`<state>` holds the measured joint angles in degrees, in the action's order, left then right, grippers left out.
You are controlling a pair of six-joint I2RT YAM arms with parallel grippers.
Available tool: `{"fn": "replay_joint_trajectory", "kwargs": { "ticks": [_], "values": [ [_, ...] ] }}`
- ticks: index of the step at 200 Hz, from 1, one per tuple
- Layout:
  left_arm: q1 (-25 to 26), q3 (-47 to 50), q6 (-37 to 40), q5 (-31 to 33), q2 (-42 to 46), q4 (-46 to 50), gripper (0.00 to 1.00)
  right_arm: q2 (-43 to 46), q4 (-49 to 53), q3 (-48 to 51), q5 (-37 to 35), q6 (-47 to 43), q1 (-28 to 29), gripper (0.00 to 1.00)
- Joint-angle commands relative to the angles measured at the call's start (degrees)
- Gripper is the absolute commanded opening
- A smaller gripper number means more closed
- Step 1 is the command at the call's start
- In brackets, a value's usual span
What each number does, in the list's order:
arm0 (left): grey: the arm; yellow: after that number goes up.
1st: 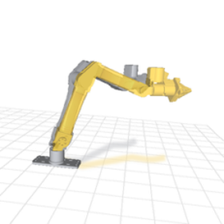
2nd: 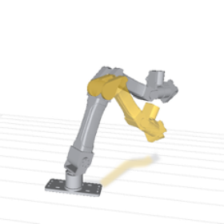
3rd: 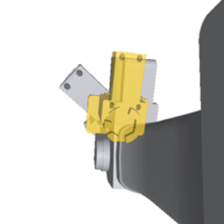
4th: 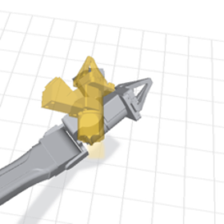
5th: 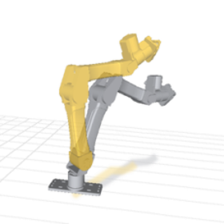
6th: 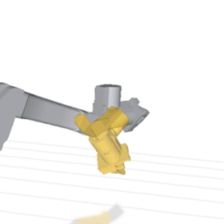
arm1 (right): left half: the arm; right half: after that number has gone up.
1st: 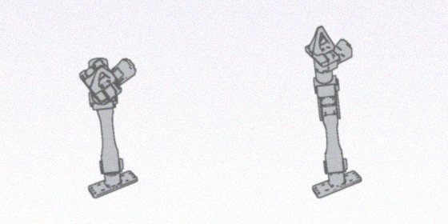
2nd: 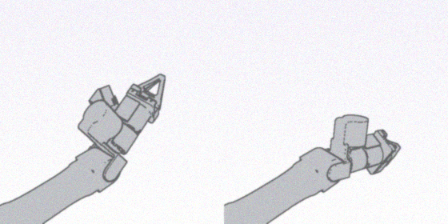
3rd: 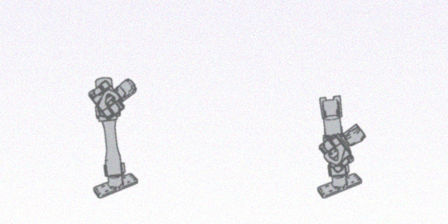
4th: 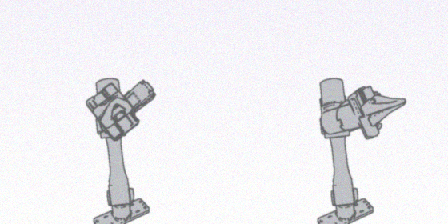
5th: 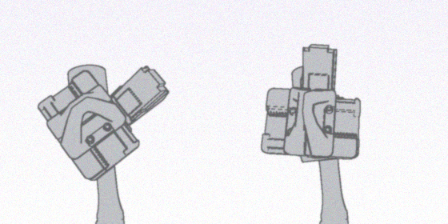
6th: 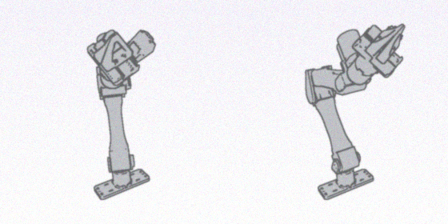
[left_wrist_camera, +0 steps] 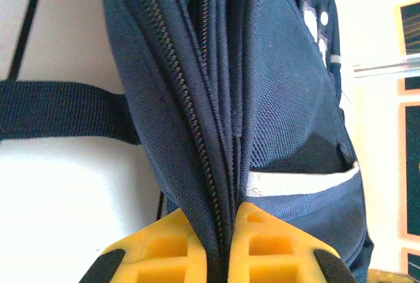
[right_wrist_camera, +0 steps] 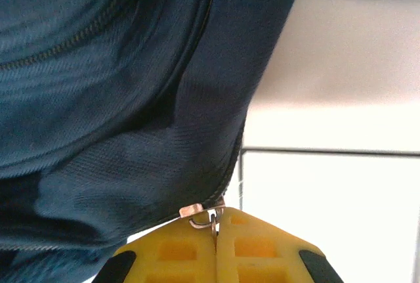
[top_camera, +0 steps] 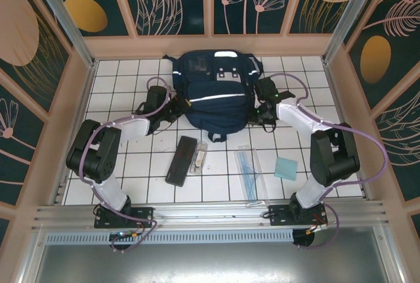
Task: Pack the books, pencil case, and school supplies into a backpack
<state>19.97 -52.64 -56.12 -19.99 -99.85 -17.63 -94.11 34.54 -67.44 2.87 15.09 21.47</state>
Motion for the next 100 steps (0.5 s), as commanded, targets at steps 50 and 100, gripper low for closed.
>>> {"fn": "replay_joint_trajectory", "kwargs": {
  "ticks": [50, 100],
  "values": [
    [-2.91, -13.29, 8.01, -1.01, -7.81, 1.53, 0.05, 2.86, -8.35, -1.72, 8.06, -8.20, 4.81, 0.00],
    [-3.00, -21.42, 8.76, -1.32, -11.06, 8.05, 0.98, -0.33, -24.89, 0.74, 25.77, 0.47, 11.83, 0.00]
  ]
}}
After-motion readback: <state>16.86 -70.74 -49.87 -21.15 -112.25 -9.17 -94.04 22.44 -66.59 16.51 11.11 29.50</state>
